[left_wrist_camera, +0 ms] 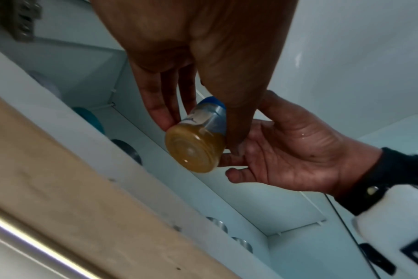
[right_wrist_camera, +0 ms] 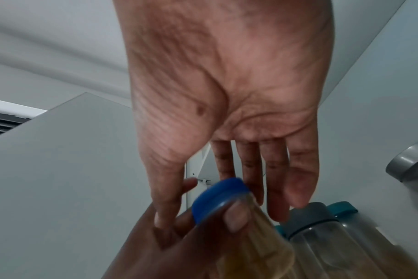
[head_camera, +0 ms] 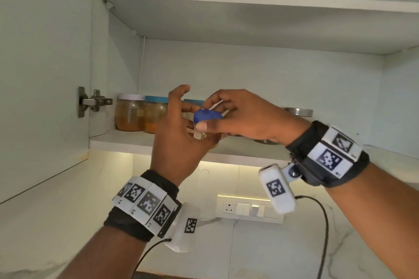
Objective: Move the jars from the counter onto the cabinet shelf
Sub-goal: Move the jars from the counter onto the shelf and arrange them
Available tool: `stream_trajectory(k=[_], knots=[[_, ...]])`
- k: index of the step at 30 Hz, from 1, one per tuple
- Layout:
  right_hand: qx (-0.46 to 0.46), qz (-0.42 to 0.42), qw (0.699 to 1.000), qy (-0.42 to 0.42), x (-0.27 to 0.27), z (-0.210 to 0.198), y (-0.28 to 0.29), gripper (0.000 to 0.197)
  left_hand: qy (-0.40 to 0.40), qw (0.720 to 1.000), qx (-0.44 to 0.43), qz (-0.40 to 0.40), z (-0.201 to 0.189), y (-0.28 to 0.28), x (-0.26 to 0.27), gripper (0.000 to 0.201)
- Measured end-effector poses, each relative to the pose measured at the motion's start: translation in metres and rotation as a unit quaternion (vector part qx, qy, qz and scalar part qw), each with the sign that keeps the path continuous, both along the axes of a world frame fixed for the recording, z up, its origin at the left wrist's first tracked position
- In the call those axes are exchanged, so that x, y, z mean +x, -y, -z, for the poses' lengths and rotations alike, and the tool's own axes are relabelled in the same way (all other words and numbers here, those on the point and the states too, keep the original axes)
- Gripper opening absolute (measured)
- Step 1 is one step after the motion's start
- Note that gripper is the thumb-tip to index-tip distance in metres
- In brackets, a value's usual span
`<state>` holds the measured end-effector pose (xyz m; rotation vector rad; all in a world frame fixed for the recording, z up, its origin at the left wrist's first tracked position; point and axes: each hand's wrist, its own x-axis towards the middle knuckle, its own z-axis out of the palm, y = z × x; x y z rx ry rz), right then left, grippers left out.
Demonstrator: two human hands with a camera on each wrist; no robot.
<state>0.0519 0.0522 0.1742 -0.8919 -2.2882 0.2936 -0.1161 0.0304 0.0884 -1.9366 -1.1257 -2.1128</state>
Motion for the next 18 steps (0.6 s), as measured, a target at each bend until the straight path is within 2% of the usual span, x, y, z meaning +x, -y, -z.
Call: stream_trajectory(k=[4, 8, 11, 13, 18], knots=[[0.025, 0.032, 0.997, -0.060, 0.030, 0.009, 0.003, 0.044, -0.023, 1.000, 0.017, -0.001, -0.004, 0.002, 0.040, 0.096], [0.016, 0.062, 0.995, -0.080, 0.071, 0.008, 0.003, 0.045, -0.062, 0.998, 0.001, 0.014, -0.002, -0.006, 0.073, 0.089], [0.025, 0.094, 0.988, -0.118, 0.109, 0.001, -0.001, 0.047, -0.160, 0.985, -0.069, 0.019, 0.002, -0.015, 0.091, 0.066], [0.023, 0.119, 0.982, -0.145, 0.139, -0.008, -0.007, 0.047, -0.198, 0.973, -0.115, 0.016, 0.006, -0.021, 0.103, 0.048], [0.019, 0.219, 0.957, -0.188, 0.228, -0.032, -0.045, 0.049, -0.288, 0.943, -0.150, -0.068, 0.007, -0.032, 0.128, 0.019]])
